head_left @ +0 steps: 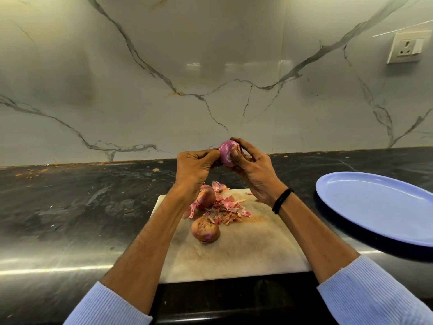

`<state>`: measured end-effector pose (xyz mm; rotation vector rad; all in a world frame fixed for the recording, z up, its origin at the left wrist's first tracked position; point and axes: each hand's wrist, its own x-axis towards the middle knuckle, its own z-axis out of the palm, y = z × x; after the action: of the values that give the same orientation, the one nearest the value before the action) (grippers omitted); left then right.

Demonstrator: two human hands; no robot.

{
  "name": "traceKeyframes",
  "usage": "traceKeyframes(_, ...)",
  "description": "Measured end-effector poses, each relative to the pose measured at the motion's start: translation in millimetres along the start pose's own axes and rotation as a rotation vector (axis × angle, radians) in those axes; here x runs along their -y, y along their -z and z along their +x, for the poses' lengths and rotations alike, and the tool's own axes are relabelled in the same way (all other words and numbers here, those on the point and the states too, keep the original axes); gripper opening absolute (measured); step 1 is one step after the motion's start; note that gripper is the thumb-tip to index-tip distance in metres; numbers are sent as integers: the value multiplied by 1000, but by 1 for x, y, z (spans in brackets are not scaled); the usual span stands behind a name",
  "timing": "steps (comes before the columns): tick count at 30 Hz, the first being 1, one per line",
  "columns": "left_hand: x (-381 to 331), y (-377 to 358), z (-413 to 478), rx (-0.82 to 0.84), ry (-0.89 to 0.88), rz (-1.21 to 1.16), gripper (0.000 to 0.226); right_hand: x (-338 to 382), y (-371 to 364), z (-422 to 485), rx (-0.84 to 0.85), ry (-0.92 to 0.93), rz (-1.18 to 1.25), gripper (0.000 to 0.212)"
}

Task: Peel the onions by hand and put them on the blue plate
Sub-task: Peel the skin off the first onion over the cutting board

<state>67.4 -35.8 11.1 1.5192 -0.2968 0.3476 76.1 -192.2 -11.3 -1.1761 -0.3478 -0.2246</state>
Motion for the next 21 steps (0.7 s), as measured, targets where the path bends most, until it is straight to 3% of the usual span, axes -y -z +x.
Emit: traceKeyframes(21, 2, 5, 3, -37, -92, 153, 21, 3, -4, -2, 29, -79, 146, 59)
